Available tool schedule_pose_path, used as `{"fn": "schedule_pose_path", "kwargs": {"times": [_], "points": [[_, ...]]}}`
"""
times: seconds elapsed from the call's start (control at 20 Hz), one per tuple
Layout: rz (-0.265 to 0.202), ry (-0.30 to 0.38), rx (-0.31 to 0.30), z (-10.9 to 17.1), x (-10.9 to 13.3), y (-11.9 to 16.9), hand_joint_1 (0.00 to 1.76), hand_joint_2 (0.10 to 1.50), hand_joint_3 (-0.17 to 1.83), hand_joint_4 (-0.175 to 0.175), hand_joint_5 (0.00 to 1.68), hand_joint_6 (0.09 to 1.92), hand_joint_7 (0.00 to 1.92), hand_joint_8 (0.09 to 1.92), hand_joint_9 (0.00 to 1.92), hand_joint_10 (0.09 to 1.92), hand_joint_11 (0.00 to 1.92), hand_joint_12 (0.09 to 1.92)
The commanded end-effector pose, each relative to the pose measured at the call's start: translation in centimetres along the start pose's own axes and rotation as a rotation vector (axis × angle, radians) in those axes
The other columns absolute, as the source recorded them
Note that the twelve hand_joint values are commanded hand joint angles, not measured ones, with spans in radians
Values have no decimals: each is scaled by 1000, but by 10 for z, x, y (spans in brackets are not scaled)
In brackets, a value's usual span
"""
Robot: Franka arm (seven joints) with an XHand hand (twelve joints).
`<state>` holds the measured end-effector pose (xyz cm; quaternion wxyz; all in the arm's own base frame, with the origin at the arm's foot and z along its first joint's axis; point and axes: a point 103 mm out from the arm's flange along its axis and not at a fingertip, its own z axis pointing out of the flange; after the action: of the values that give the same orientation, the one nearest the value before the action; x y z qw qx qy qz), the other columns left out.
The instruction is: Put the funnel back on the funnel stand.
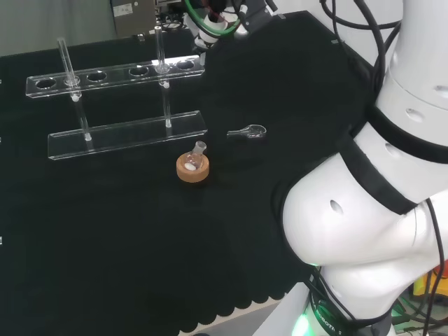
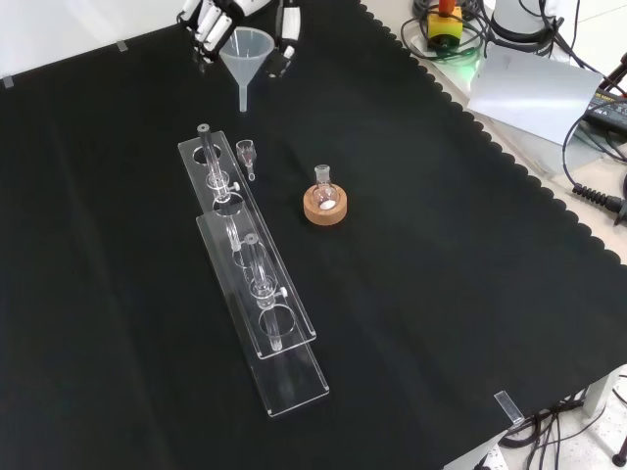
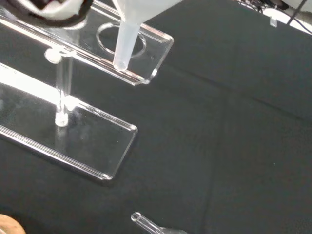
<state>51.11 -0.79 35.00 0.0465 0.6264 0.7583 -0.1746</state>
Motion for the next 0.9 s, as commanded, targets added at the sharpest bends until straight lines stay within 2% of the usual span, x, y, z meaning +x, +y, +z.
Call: {"fn": "schedule_pose_path", "kwargs": {"times": [0.05,0.25,0.5,0.9], "points": [[-48,-9,43,-1,-3,64,795,677,542,-41,529,679,613,694,983,479,573,1268],[-56,-10,0,0,-7,71,794,677,542,-41,529,681,613,694,982,480,573,1268],[-61,-13,16,-5,-8,79,794,677,543,-41,528,683,613,695,982,481,573,1268],[-76,-18,8,-3,-3,88,794,676,543,-41,528,686,613,696,981,482,574,1268]]}}
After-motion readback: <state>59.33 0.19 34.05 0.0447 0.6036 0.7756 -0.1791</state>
